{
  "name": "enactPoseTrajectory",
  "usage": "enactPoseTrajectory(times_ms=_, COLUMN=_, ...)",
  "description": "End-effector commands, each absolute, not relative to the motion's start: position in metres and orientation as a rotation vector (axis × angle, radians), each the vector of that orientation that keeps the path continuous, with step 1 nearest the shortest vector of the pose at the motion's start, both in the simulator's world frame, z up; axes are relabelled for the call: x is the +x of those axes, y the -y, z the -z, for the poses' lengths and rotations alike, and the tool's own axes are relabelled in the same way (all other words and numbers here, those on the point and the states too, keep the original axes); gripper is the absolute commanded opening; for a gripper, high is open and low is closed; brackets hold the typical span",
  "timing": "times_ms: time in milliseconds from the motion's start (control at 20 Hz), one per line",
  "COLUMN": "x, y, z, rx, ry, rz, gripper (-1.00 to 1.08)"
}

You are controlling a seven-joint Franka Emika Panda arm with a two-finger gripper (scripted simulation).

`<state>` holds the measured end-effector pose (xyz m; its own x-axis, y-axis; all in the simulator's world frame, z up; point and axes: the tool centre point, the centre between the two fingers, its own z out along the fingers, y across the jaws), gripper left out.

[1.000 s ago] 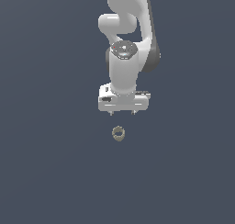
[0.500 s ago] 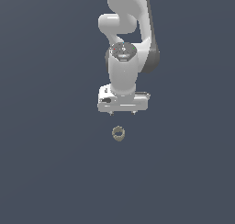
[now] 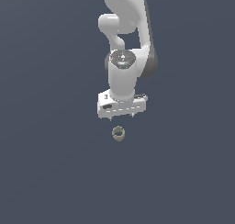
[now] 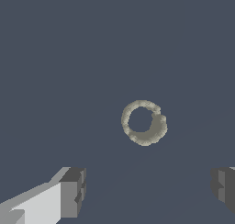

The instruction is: Pick up the object and move it to a goal position.

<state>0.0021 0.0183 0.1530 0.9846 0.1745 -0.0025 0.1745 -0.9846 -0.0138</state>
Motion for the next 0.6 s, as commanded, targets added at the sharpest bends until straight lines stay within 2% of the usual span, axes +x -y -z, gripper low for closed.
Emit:
enactPoseTrajectory(times_ms=0, x=0.005, y=-0.017, z=-0.147, rx=-3.11, ry=0.364, rz=-0.006, gripper=1.0)
enactPoseTrajectory(times_ms=550, x=0.019, y=-0.01, z=-0.113, rx=-3.029, ry=0.829, rz=-0.004, gripper=1.0)
